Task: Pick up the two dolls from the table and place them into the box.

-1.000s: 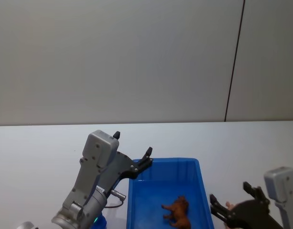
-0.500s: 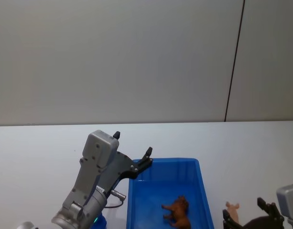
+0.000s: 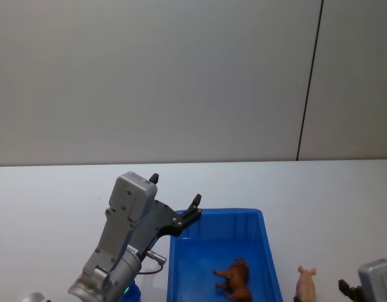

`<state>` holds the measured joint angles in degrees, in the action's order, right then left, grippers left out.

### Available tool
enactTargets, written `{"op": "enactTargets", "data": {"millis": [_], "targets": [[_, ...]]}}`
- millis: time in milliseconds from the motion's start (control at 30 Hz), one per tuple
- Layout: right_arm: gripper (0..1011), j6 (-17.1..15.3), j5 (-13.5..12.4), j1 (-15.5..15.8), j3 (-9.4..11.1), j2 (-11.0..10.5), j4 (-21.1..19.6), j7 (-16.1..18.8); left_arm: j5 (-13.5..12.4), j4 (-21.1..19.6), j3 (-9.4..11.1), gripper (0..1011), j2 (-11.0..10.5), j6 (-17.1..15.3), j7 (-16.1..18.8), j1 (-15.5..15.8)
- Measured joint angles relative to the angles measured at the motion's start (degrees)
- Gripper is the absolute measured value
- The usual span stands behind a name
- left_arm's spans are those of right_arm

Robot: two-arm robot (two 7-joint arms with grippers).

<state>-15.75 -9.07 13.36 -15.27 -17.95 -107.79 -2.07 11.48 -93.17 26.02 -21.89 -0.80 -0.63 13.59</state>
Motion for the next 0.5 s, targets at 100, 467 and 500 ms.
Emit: {"op": "enactTargets", "data": {"millis": [100,467,500], "targets": [[1001,-0.2,0.3,0.0,-0.2,0.3,0.7,0.4,0.0,0.0,0.0,1003,0.0,0.0,0.0,0.0],[1001,0.1,1.9,-1.0,-0.9,1.9,4.0,1.5,0.0,0.0,0.0,1003,0.0,0.0,0.0,0.0],[1001,0.3,2.1,-1.2,-0.9,2.1,4.4,1.6,0.0,0.0,0.0,1003,0.0,0.0,0.0,0.0]]}}
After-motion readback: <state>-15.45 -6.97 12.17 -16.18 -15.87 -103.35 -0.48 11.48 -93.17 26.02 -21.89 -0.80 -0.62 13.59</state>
